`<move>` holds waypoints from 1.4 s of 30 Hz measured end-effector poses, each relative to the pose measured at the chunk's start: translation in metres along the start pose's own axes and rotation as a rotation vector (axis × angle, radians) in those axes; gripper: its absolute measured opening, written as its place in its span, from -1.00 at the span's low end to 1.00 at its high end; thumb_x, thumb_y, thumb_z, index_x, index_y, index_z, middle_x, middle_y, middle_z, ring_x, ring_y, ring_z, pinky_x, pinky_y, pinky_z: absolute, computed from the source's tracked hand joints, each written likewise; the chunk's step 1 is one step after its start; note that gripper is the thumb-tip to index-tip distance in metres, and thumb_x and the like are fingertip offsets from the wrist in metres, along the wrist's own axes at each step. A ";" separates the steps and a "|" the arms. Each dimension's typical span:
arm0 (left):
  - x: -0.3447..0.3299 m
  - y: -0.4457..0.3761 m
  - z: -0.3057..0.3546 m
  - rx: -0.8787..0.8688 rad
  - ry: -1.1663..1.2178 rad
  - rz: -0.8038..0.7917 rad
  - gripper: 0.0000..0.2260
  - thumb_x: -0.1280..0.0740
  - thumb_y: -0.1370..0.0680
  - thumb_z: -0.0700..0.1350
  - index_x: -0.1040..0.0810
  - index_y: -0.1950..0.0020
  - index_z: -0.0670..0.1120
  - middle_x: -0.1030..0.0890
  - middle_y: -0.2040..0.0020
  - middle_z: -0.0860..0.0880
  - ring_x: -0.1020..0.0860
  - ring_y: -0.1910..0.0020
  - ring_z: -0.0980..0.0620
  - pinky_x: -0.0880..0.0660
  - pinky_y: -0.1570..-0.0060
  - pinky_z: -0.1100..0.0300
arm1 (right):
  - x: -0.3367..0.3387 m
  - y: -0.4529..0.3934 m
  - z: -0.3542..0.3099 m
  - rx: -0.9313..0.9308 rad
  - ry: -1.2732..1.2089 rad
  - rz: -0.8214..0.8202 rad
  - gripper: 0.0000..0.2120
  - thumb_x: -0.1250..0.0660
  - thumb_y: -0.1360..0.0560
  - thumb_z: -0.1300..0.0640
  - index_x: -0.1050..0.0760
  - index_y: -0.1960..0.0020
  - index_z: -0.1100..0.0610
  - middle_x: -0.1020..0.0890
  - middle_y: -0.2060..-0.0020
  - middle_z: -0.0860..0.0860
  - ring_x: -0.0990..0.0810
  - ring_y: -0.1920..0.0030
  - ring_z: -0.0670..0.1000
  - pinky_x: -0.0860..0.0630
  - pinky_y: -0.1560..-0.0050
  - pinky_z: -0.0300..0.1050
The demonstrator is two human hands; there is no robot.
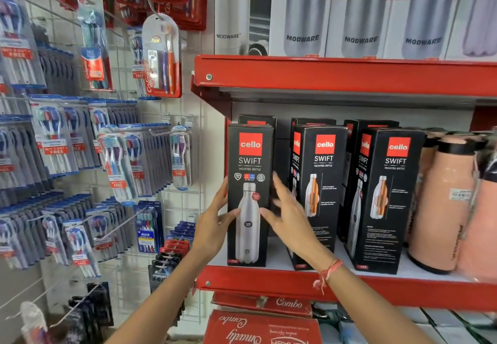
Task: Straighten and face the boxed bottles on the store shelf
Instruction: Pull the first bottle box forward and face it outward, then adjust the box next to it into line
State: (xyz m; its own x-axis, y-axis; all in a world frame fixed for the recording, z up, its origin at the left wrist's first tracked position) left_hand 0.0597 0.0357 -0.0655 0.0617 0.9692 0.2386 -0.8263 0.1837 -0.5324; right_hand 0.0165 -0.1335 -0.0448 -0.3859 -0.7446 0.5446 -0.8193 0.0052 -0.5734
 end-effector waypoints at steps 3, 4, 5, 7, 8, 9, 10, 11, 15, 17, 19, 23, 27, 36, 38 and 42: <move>0.006 0.006 0.005 -0.009 -0.153 0.259 -0.56 -0.36 -0.56 -0.18 -0.39 -0.42 0.02 -0.60 -0.21 -0.04 -0.56 -0.19 -0.02 -0.56 -0.13 0.06 | 0.026 0.014 -0.013 0.090 0.017 0.354 -0.33 -0.31 -0.57 0.22 -0.08 -0.57 -0.02 -0.42 -0.40 -0.01 -0.46 -0.35 -0.07 -0.51 -0.22 -0.19; 0.006 0.010 0.009 -0.029 -0.187 0.332 -0.62 -0.36 -0.55 -0.20 -0.44 -0.36 -0.04 -0.60 -0.16 -0.08 -0.56 -0.15 -0.04 -0.57 -0.10 0.03 | 0.034 0.020 -0.014 0.099 0.079 0.495 -0.36 -0.32 -0.56 0.22 -0.14 -0.55 0.01 -0.44 -0.35 0.01 -0.47 -0.32 -0.06 -0.48 -0.21 -0.19; 0.005 0.014 0.015 -0.063 -0.213 0.382 -0.67 -0.36 -0.55 -0.21 -0.47 -0.31 -0.07 -0.58 -0.13 -0.09 -0.55 -0.13 -0.07 -0.57 -0.08 -0.01 | 0.038 0.025 -0.012 0.081 0.158 0.618 -0.36 -0.35 -0.53 0.22 -0.17 -0.54 0.05 -0.43 -0.33 0.05 -0.45 -0.30 -0.02 -0.44 -0.22 -0.17; 0.000 0.023 0.025 -0.113 -0.226 0.409 -0.73 -0.35 -0.55 -0.22 -0.50 -0.25 -0.08 -0.54 -0.10 -0.06 -0.54 -0.10 -0.04 -0.57 -0.07 0.00 | 0.041 0.029 -0.003 -0.040 0.307 0.753 -0.26 -0.44 -0.46 0.15 -0.16 -0.53 0.12 -0.39 -0.34 0.17 -0.37 -0.31 0.15 -0.38 -0.26 0.01; -0.004 0.027 0.029 -0.127 -0.205 0.392 -0.76 -0.34 -0.56 -0.22 -0.51 -0.22 -0.07 -0.53 -0.10 -0.05 -0.54 -0.07 0.01 -0.57 -0.06 0.10 | 0.039 0.029 0.003 -0.127 0.344 0.757 -0.16 -0.49 -0.41 0.08 -0.11 -0.54 0.15 -0.36 -0.37 0.21 -0.35 -0.31 0.22 -0.38 -0.25 0.11; -0.009 0.031 0.033 -0.136 -0.174 0.353 -0.78 -0.33 -0.56 -0.23 -0.52 -0.18 -0.04 -0.54 -0.10 -0.05 -0.55 -0.03 0.08 -0.56 -0.03 0.24 | 0.037 0.028 0.008 -0.217 0.349 0.727 -0.05 -0.53 -0.37 0.01 -0.05 -0.56 0.16 -0.32 -0.40 0.25 -0.34 -0.31 0.28 -0.41 -0.21 0.19; -0.014 0.034 0.036 -0.138 -0.142 0.301 -0.79 -0.32 -0.56 -0.24 -0.51 -0.15 0.00 -0.54 -0.10 -0.06 -0.56 0.01 0.14 -0.54 0.02 0.36 | 0.034 0.027 0.014 -0.301 0.328 0.672 0.04 -0.55 -0.33 -0.04 0.03 -0.57 0.14 -0.27 -0.43 0.27 -0.33 -0.31 0.32 -0.45 -0.18 0.25; -0.021 0.036 0.039 -0.138 -0.115 0.246 -0.77 -0.31 -0.57 -0.25 -0.50 -0.13 0.04 -0.55 -0.11 -0.06 -0.57 0.02 0.17 -0.53 0.06 0.42 | 0.032 0.026 0.019 -0.366 0.295 0.617 0.11 -0.57 -0.32 -0.04 0.11 -0.58 0.10 -0.23 -0.45 0.29 -0.33 -0.32 0.36 -0.46 -0.16 0.29; -0.044 0.040 0.049 -0.173 -0.110 0.161 -0.79 -0.30 -0.58 -0.23 -0.54 -0.16 0.01 -0.57 -0.14 -0.01 -0.53 -0.05 0.33 -0.54 -0.05 0.38 | 0.036 0.024 0.026 -0.304 0.158 0.613 0.15 -0.55 -0.36 0.12 0.28 -0.53 -0.24 -0.20 -0.46 0.26 -0.33 -0.33 0.36 -0.42 -0.18 0.37; -0.054 0.040 0.054 -0.190 -0.121 0.154 -0.78 -0.30 -0.59 -0.21 -0.53 -0.22 -0.03 -0.58 -0.16 0.00 -0.52 -0.09 0.33 -0.55 -0.15 0.25 | 0.044 0.028 0.024 -0.211 0.103 0.619 0.14 -0.53 -0.38 0.12 0.30 -0.48 -0.37 -0.19 -0.47 0.23 -0.30 -0.38 0.32 -0.40 -0.25 0.33; -0.063 0.038 0.061 -0.177 -0.095 0.127 -0.72 -0.30 -0.59 -0.19 -0.49 -0.30 -0.05 -0.57 -0.23 0.00 -0.51 -0.17 0.23 -0.51 -0.25 0.16 | 0.056 0.033 0.021 -0.112 0.020 0.557 0.08 -0.52 -0.40 0.08 0.25 -0.49 -0.37 -0.16 -0.48 0.17 -0.25 -0.45 0.22 -0.35 -0.35 0.15; -0.080 0.033 0.076 -0.117 -0.010 0.052 -0.58 -0.33 -0.57 -0.10 -0.37 -0.42 0.02 -0.47 -0.35 0.13 -0.42 -0.32 0.25 -0.33 -0.31 0.30 | 0.093 0.048 0.010 0.036 -0.114 0.317 0.04 -0.52 -0.41 0.01 0.20 -0.53 -0.31 -0.18 -0.45 -0.01 -0.22 -0.45 -0.22 -0.19 -0.34 -0.38; -0.091 0.037 0.087 -0.086 0.203 -0.154 -0.53 -0.39 -0.50 -0.08 -0.36 -0.39 0.12 -0.57 -0.28 0.17 -0.51 -0.28 0.26 -0.43 -0.31 0.18 | 0.127 0.062 0.005 0.126 -0.180 0.058 0.03 -0.51 -0.41 0.01 0.19 -0.55 -0.26 -0.17 -0.49 -0.20 -0.07 -0.38 -0.53 -0.09 -0.28 -0.58; -0.106 0.030 0.098 -0.121 0.133 -0.093 -0.40 -0.42 -0.47 -0.11 -0.31 -0.49 0.04 -0.61 -0.30 0.01 -0.55 -0.29 0.09 -0.53 -0.21 0.19 | 0.143 0.044 0.022 0.146 -0.246 -0.223 -0.09 -0.37 -0.53 -0.03 0.29 -0.48 -0.39 -0.04 -0.58 -0.26 -0.04 -0.56 -0.17 -0.05 -0.57 0.13; -0.113 0.022 0.089 -0.109 0.093 -0.065 -0.36 -0.42 -0.50 -0.14 -0.25 -0.52 0.08 -0.56 -0.36 0.05 -0.49 -0.35 0.11 -0.48 -0.31 0.12 | 0.138 0.036 0.030 0.112 -0.209 -0.239 -0.09 -0.31 -0.58 0.10 0.36 -0.49 -0.34 -0.15 -0.47 -0.42 -0.17 -0.47 -0.35 -0.07 -0.56 0.00; -0.129 0.014 0.070 -0.074 0.088 -0.026 -0.37 -0.40 -0.51 -0.26 -0.26 -0.52 -0.01 -0.53 -0.38 0.03 -0.50 -0.31 0.22 -0.50 -0.14 0.38 | 0.126 0.027 0.045 0.050 -0.158 -0.235 -0.10 -0.24 -0.61 0.24 0.39 -0.48 -0.30 -0.16 -0.27 -0.57 -0.21 -0.42 -0.30 -0.12 -0.45 -0.22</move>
State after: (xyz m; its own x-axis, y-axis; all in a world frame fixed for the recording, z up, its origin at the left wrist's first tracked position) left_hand 0.0013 -0.0984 -0.0467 0.1338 0.9740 0.1825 -0.7804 0.2171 -0.5863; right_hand -0.0352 -0.2576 -0.0196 -0.1141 -0.8164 0.5661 -0.8549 -0.2097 -0.4746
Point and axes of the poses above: each hand's wrist, its own y-axis away from the middle knuckle, its own x-axis out of the back of the hand, z = x × y, the point moved 3 cm from there along -y, towards the middle knuckle
